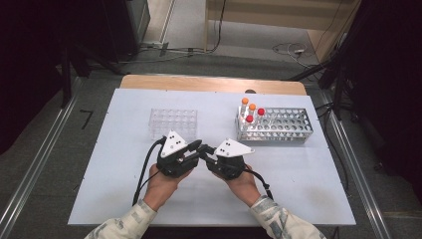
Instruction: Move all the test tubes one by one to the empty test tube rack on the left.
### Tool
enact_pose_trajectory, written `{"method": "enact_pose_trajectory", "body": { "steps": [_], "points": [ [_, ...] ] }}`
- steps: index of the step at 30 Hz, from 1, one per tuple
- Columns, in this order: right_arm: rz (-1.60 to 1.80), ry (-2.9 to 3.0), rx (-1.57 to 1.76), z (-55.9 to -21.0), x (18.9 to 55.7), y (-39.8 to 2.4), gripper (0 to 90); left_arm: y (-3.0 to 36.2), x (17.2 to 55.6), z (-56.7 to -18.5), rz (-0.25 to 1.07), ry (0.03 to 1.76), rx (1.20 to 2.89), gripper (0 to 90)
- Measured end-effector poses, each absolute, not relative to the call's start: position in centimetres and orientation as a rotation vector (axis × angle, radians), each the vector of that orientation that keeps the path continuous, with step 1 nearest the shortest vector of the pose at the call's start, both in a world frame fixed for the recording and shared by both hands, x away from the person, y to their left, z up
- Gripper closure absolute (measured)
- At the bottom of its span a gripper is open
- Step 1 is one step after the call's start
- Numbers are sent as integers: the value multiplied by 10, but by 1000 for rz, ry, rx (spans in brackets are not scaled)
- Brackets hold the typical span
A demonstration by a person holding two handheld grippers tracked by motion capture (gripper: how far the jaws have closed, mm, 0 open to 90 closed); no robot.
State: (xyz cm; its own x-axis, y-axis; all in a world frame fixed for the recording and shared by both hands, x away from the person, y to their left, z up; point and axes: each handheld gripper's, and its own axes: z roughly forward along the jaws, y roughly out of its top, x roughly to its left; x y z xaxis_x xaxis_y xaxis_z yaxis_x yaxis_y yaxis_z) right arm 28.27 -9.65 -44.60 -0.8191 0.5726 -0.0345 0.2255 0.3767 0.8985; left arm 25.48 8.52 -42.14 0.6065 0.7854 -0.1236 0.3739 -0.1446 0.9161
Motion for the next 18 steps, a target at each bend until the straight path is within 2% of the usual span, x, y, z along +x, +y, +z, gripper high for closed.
{"method": "enact_pose_trajectory", "body": {
  "steps": [12, 15, 18],
  "points": [
    [1425, 2303, 694, -446, 283, -97, 718, 87, 257, -421, 467, 959, 1742, 766],
    [1438, 2322, 705, -446, 285, -98, 499, 86, 257, -420, 476, 960, 1744, 767],
    [1424, 2353, 727, -447, 288, -99, 364, 88, 260, -418, 490, 971, 1737, 767]
  ]
}}
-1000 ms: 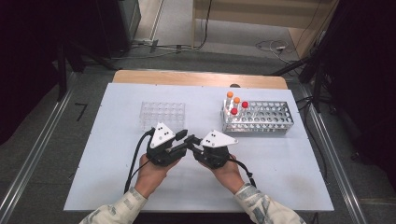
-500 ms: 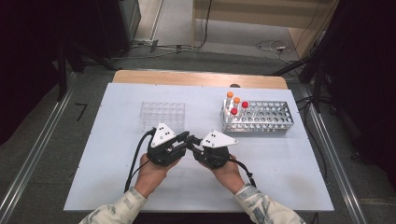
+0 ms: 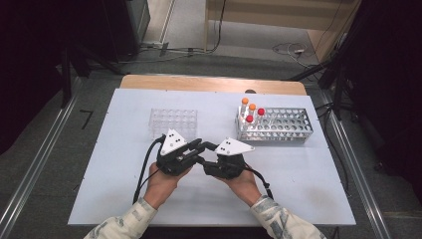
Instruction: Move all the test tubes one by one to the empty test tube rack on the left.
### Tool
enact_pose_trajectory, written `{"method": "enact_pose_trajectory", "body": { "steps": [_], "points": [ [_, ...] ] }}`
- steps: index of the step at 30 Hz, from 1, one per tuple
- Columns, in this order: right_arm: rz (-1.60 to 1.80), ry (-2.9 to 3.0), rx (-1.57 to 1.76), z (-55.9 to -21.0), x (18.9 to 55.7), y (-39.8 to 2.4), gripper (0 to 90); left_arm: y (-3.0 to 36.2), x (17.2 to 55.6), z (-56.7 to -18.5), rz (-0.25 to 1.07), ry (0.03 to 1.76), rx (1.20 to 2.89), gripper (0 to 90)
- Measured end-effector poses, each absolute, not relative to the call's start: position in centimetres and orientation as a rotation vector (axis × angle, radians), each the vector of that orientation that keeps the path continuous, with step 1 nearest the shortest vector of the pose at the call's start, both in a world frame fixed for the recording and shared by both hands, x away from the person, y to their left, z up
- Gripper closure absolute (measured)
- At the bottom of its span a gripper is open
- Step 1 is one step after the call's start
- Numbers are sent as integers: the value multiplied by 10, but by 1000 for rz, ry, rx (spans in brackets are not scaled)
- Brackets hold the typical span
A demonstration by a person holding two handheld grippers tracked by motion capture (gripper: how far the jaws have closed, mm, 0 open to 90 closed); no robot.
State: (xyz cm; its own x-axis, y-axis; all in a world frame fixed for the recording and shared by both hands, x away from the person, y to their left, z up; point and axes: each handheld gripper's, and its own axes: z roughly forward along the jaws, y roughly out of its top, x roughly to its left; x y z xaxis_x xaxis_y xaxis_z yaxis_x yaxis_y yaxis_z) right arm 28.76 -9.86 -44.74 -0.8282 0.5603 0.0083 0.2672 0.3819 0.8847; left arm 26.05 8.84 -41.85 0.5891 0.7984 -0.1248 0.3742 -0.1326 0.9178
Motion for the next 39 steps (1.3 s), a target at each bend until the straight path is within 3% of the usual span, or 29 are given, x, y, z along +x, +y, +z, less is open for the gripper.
{"method": "enact_pose_trajectory", "body": {
  "steps": [2, 6, 23, 39],
  "points": [
    [1416, 2364, 749, -447, 288, -100, 303, 90, 262, -418, 492, 975, 1730, 767],
    [1411, 2361, 759, -446, 289, -106, 280, 97, 270, -412, 510, 1010, 1703, 767],
    [1389, 2309, 858, -443, 296, -146, 271, 119, 316, -369, 631, 1101, 1623, 767],
    [1385, 2294, 880, -443, 297, -152, 273, 110, 348, -387, 647, 1152, 1647, 767]
  ]
}}
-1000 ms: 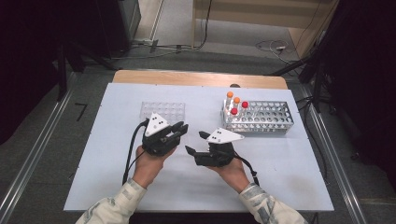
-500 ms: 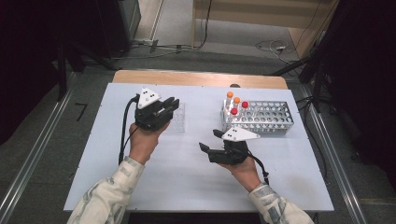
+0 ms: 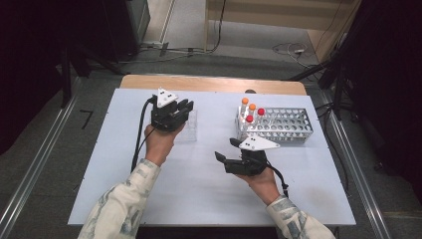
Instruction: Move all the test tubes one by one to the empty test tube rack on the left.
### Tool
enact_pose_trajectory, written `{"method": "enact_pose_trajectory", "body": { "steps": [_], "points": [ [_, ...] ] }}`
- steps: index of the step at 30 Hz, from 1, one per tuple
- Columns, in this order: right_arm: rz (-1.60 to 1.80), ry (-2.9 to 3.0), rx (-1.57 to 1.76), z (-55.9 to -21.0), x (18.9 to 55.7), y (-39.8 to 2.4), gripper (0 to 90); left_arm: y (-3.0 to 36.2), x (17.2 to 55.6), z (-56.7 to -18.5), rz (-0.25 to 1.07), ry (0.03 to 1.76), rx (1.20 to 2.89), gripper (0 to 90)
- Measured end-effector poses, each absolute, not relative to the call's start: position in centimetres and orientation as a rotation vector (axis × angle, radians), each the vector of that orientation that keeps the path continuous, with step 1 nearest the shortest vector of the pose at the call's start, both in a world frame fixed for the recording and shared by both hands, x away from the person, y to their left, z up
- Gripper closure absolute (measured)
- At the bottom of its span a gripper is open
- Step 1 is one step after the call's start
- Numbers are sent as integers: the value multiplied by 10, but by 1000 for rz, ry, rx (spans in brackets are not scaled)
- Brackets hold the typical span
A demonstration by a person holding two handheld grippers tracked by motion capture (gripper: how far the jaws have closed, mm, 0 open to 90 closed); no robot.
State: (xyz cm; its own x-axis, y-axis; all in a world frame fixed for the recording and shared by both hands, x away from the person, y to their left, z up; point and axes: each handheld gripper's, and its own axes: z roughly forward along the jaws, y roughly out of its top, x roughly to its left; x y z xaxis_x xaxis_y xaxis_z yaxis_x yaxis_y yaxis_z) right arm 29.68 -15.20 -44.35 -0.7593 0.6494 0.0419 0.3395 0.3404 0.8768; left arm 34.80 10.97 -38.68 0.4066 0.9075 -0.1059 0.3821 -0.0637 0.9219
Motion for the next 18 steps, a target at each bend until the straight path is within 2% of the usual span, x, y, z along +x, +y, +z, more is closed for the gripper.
{"method": "enact_pose_trajectory", "body": {
  "steps": [18],
  "points": [
    [1392, 2297, 884, -444, 297, -153, 275, 101, 350, -410, 697, 1156, 1706, 766]
  ]
}}
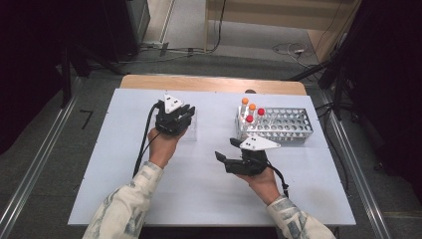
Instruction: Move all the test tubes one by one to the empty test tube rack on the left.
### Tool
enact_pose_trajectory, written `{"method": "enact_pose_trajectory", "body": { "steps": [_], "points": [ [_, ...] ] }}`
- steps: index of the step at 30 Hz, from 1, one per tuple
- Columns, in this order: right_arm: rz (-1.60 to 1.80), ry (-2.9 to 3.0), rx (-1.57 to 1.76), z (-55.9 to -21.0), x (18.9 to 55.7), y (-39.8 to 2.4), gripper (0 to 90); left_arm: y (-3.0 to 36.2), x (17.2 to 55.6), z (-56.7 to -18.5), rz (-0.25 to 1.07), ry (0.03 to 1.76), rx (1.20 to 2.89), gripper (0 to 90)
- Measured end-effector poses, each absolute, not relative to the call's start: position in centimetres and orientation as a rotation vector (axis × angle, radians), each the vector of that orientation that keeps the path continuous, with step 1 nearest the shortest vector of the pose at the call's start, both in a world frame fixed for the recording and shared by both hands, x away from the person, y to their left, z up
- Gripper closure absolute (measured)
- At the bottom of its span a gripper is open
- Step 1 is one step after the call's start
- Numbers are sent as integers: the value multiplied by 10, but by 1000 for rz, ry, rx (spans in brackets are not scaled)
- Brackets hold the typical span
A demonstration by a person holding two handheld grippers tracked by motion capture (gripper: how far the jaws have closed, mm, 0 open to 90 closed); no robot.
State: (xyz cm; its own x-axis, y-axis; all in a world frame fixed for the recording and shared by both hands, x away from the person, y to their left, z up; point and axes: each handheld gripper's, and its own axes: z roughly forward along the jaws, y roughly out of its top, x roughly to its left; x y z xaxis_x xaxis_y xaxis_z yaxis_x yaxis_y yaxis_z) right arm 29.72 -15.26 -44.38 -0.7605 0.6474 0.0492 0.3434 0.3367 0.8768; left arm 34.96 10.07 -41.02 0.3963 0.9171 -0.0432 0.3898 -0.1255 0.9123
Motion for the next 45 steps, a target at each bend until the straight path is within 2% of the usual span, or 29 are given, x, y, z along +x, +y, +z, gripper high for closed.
{"method": "enact_pose_trajectory", "body": {
  "steps": [10, 24, 33, 40, 45],
  "points": [
    [1390, 2302, 885, -445, 297, -152, 277, 96, 348, -430, 712, 1168, 1735, 764],
    [1390, 2304, 891, -445, 298, -152, 277, 97, 351, -439, 638, 1195, 1711, 735],
    [1392, 2306, 899, -446, 298, -152, 279, 102, 344, -430, 597, 1181, 1672, 588],
    [1382, 2300, 905, -446, 299, -154, 280, 106, 330, -420, 577, 1187, 1654, 393],
    [1385, 2291, 912, -445, 300, -155, 282, 117, 317, -420, 583, 1185, 1645, 328]
  ]
}}
